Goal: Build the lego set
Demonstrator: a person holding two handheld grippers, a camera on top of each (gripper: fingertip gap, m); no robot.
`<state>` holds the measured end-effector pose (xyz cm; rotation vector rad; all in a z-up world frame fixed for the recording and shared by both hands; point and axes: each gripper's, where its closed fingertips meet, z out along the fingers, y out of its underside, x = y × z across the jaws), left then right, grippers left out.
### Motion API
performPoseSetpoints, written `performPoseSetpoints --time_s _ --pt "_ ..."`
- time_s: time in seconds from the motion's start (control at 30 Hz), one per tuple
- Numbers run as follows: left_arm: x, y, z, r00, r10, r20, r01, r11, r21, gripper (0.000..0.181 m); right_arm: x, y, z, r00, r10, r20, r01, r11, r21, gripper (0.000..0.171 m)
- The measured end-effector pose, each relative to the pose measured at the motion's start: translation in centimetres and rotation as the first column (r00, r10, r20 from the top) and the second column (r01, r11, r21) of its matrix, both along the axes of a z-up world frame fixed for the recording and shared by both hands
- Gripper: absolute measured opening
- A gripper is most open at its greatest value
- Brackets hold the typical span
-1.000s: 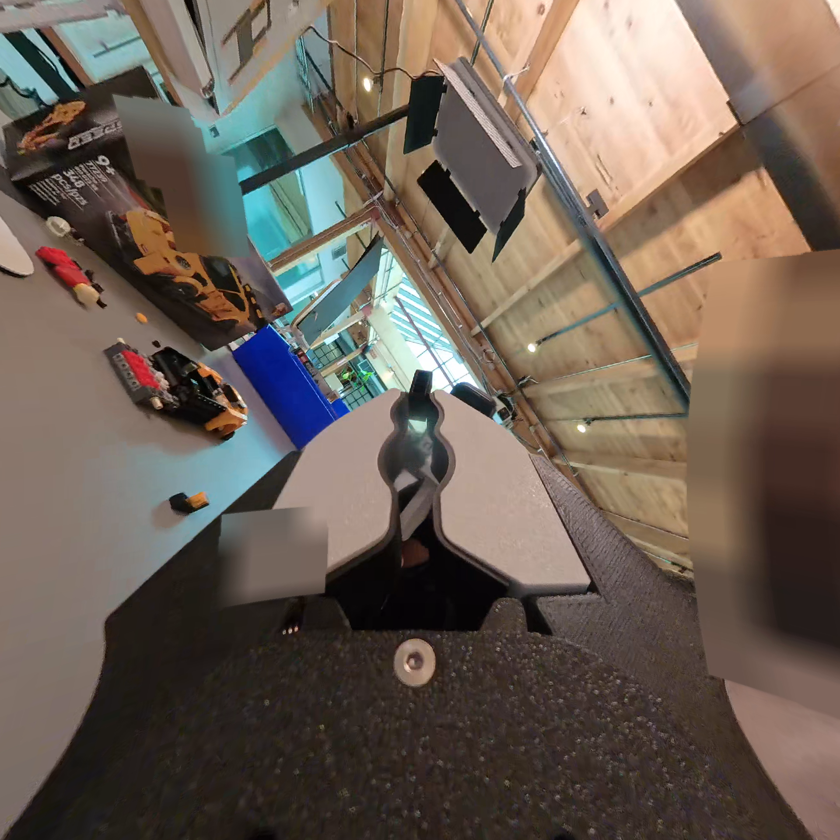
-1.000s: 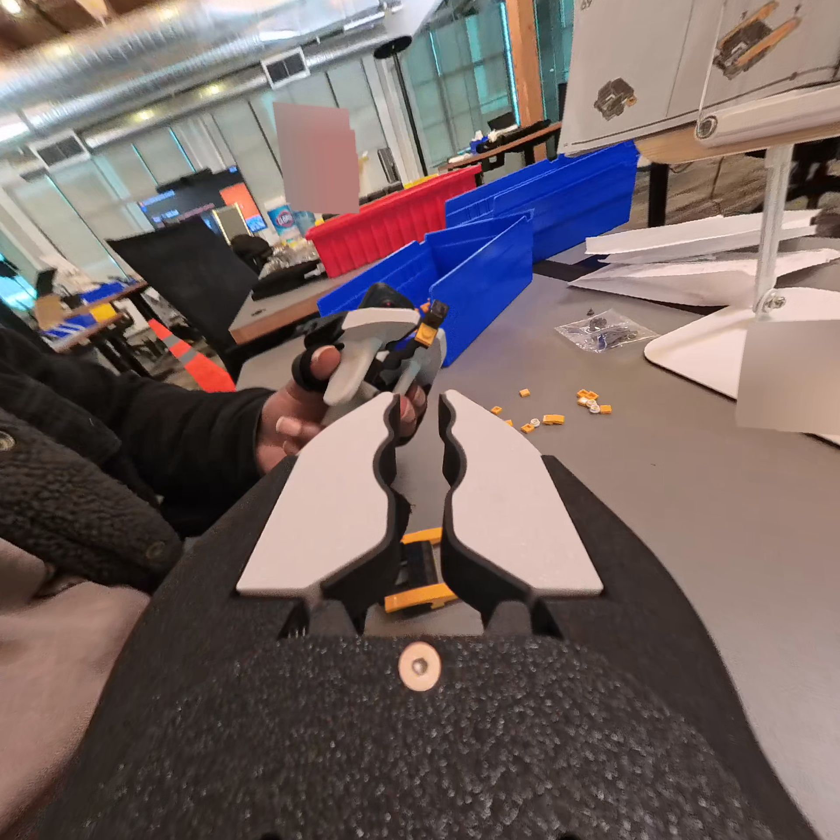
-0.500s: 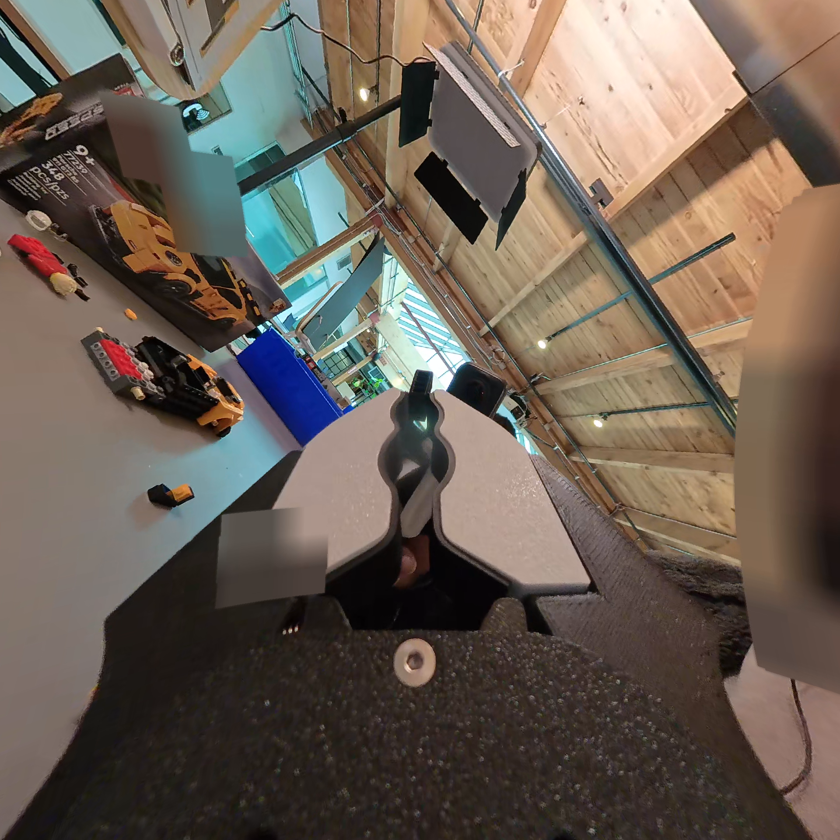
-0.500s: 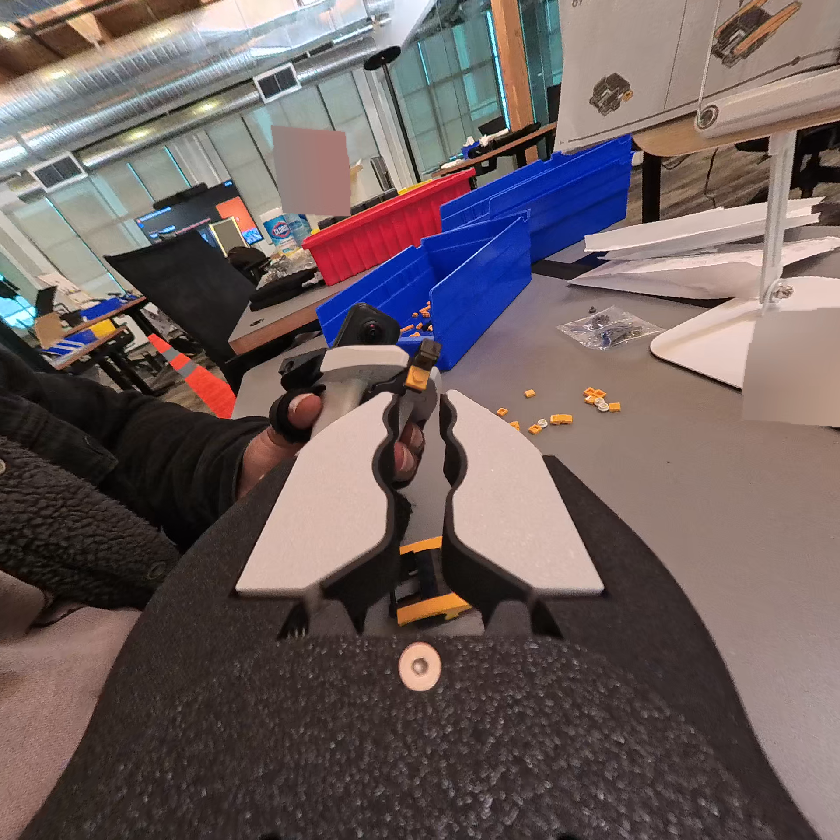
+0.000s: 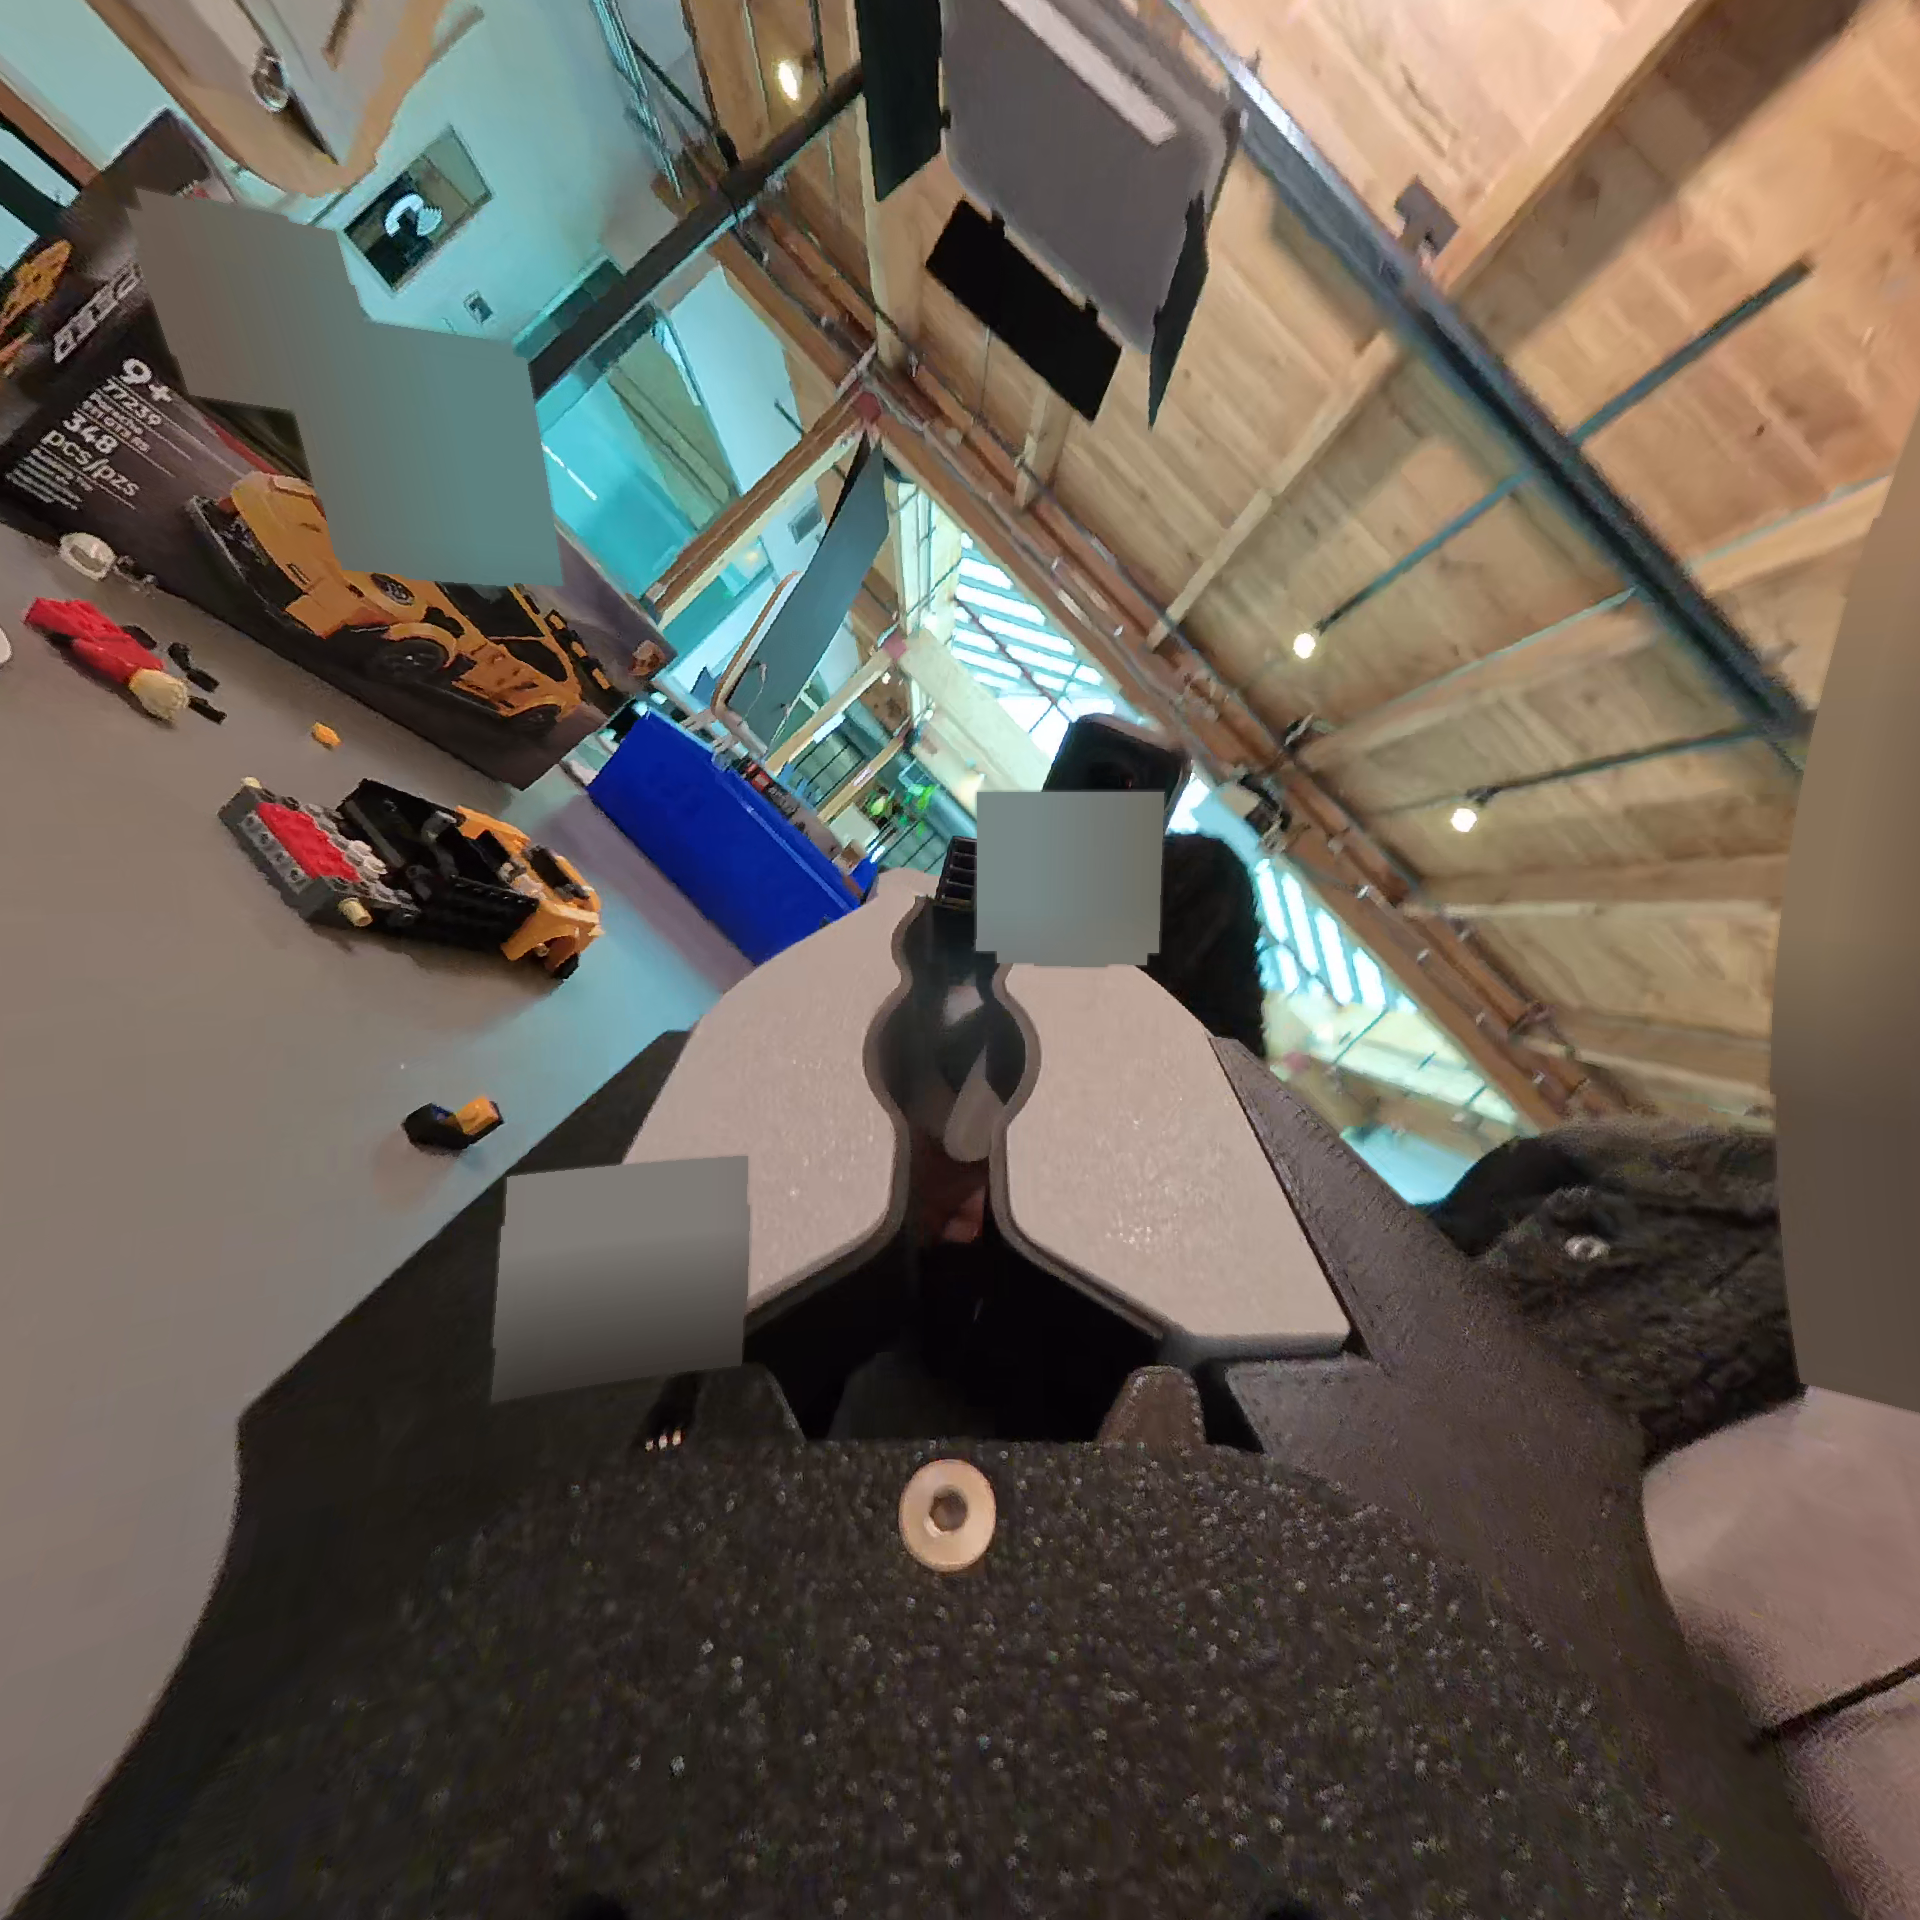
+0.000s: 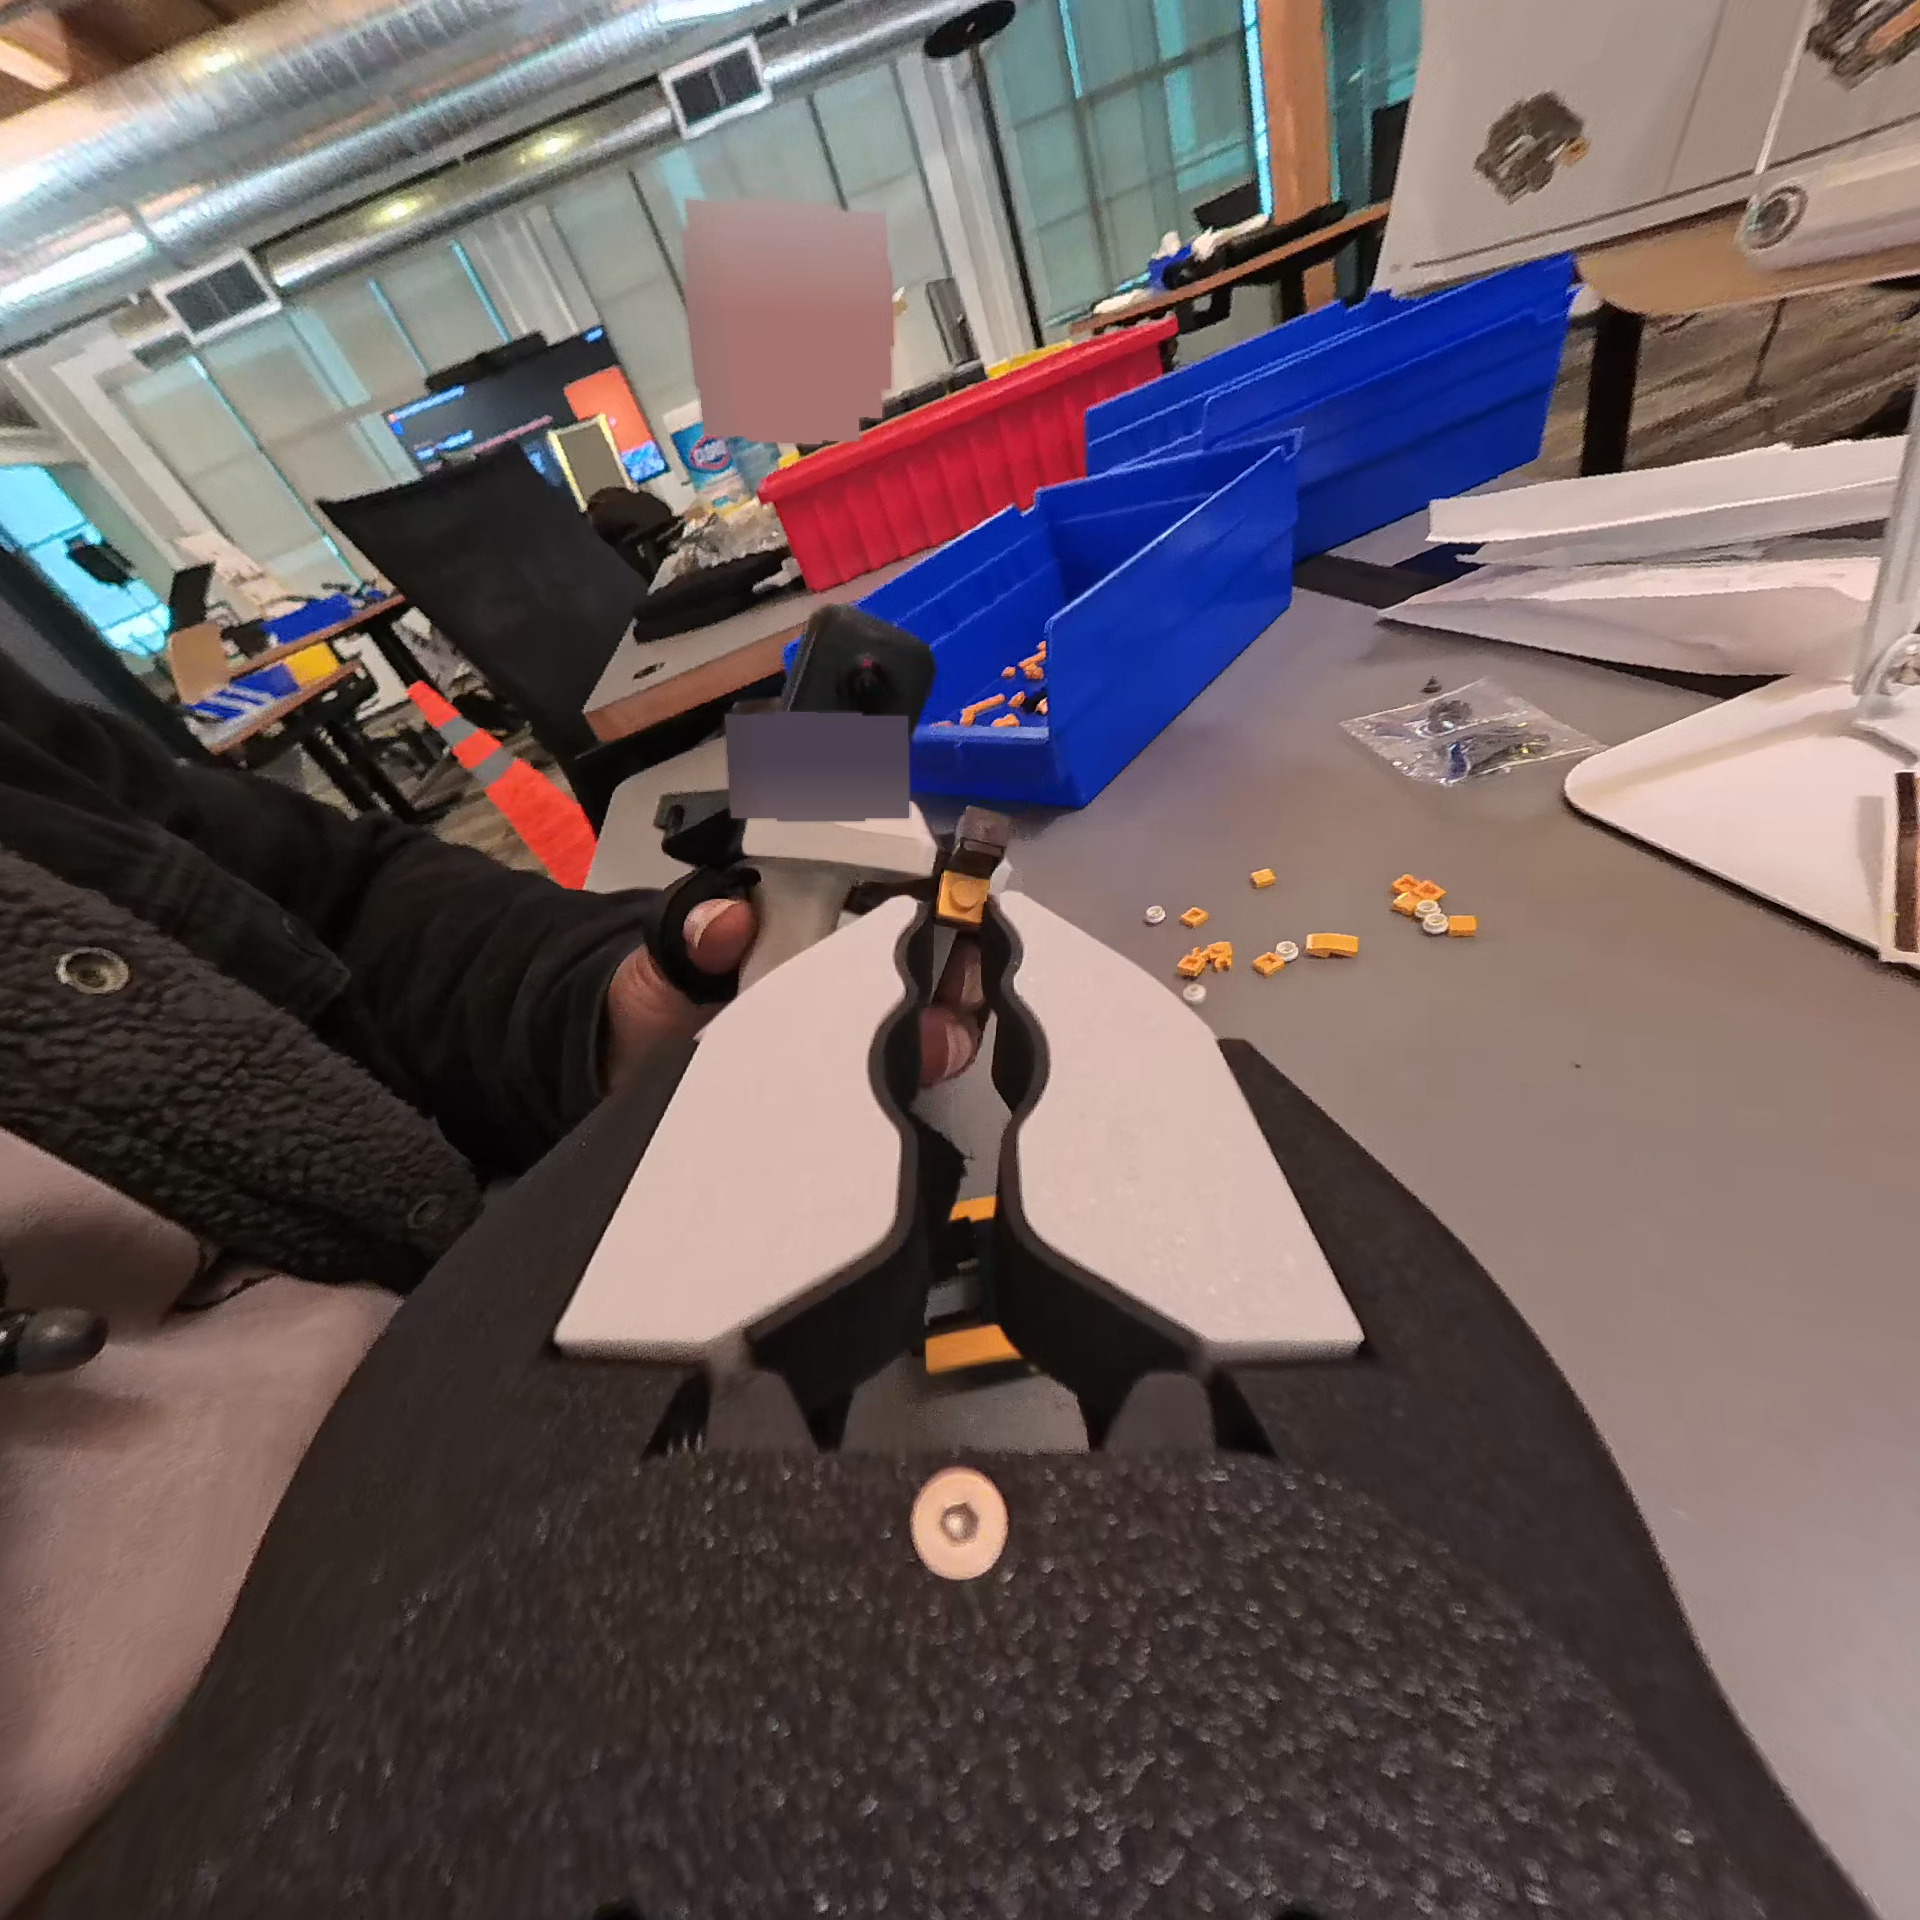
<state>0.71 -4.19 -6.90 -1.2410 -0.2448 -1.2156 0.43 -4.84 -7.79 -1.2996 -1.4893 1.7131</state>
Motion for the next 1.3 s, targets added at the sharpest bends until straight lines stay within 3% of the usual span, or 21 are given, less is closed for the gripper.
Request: performPoseSetpoints --time_s 0.27,0.43,1.3 --pt "0.3 -0.3 -0.6 0.920 0.027 -0.390 -0.020 1.000 0.021 0.014 0.6 -0.2 -0.6 0.998 0.053 0.041 -0.056 0.996 0.071 0.008" --pt "0.7 -0.6 -1.0 0.862 0.009 -0.507 0.005 1.000 0.026 0.019 0.7 -0.5 -1.0 0.995 0.079 0.052 -0.083 0.993 0.083 0.008" --pt "1.5 -1.2 -2.3 0.823 -0.130 -0.553 0.113 0.991 -0.064 0.008 1.1 -1.2 -2.3 0.983 0.146 0.115 -0.160 0.980 0.118 0.008"
